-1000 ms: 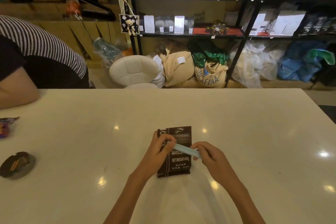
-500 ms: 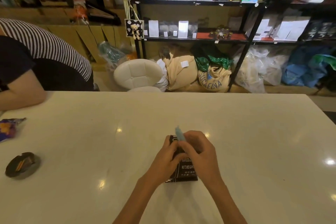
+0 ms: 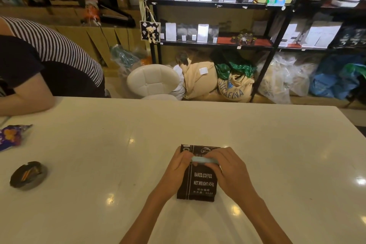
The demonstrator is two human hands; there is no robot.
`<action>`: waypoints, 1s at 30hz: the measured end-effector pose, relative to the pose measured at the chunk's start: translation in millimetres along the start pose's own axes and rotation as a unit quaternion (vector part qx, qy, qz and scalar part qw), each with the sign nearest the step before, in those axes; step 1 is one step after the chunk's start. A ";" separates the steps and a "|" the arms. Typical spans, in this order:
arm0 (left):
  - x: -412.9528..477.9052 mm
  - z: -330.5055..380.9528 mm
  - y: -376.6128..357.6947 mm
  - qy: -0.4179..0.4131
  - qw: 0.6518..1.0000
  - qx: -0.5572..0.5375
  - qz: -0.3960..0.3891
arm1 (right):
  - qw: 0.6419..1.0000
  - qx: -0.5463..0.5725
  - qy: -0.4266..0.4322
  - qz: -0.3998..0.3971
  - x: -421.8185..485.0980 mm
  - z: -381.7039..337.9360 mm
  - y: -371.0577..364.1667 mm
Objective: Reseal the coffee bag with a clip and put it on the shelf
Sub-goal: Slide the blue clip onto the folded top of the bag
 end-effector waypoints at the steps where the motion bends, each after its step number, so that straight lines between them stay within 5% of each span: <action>1: -0.7 -3.5 3.1 0.003 1.000 -0.002 0.008 | 0.996 0.072 -0.061 -0.004 -0.7 6.5 1.2; 3: -3.6 -13.4 10.9 0.032 0.999 -0.015 0.026 | 0.977 0.162 -0.135 -0.030 -2.8 18.6 3.3; 7: -9.3 -29.3 25.7 0.069 0.995 -0.042 0.060 | 0.973 0.065 -0.116 -0.187 -12.9 30.4 -6.3; 11: -4.3 -27.1 27.6 0.047 0.997 -0.007 0.065 | 0.926 0.140 -0.173 -0.303 -31.8 45.5 -15.9; 15: -1.3 -23.1 19.0 0.017 0.999 -0.002 0.040 | 0.935 0.213 -0.168 -0.229 -26.8 44.6 9.2; 19: 2.7 -18.6 19.6 -0.045 0.998 0.011 0.049 | 0.939 0.218 -0.249 -0.098 -19.7 108.9 75.0; 22: 4.5 -24.7 16.1 -0.044 0.996 -0.034 0.065 | 0.933 0.165 -0.286 -0.144 -14.6 131.8 71.0; 30: 10.8 -39.4 -2.5 0.009 0.989 -0.129 0.078 | 0.904 0.234 -0.276 -0.230 4.1 102.5 -15.3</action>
Point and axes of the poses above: each hand's wrist, its own x-axis towards the middle knuckle, its own y-axis out of the back of the hand, z = x × y, the point moved 7 cm from there along x, towards the middle knuckle, and after that the axes turned 12 degrees about -y, right-handed, at the moved point
